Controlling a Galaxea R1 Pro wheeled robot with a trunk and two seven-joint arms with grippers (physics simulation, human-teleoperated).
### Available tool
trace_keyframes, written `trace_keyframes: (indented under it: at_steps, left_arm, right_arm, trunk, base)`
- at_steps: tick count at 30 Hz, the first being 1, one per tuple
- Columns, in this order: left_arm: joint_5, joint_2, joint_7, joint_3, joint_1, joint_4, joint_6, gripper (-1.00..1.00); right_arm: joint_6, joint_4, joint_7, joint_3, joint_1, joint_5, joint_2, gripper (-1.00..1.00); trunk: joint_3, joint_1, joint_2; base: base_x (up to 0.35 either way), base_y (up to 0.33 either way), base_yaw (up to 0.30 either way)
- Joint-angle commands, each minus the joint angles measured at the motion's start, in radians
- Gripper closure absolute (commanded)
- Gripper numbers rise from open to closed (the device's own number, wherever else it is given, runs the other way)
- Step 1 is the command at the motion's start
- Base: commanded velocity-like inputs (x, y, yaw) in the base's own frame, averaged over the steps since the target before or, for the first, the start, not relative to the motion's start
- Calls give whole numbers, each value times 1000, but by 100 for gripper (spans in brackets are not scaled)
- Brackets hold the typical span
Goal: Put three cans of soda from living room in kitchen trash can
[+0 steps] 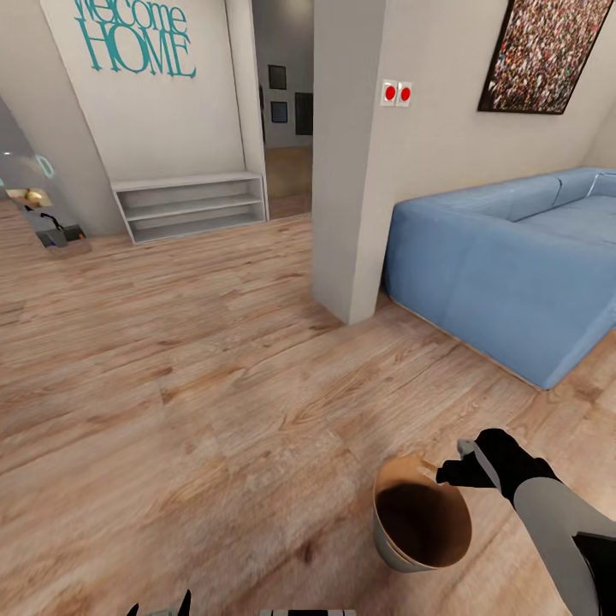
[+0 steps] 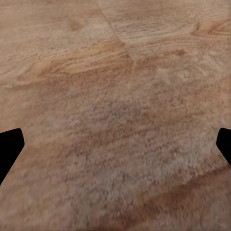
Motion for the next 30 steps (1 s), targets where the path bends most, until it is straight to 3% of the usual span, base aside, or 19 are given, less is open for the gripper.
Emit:
trace_keyframes:
  at_steps: [1,16,30]
  left_arm:
    - [0,0,0,0,0,0,0,-100]
    - [-1,0,0,0,0,0,0,-100]
    - [-1,0,0,-1,0,0,1,-100]
  right_arm:
    - [0,0,0,0,0,0,0,-100]
    - [0,2,0,0,0,-1,0,-100]
    - [0,4,0,0,2,-1,0,-100]
  trunk:
    - [0,0,0]
    - [0,0,0]
    - [-54,6,-3]
  base:
    - [0,-3,0]
    - [0,-1,0]
    - [0,0,0]
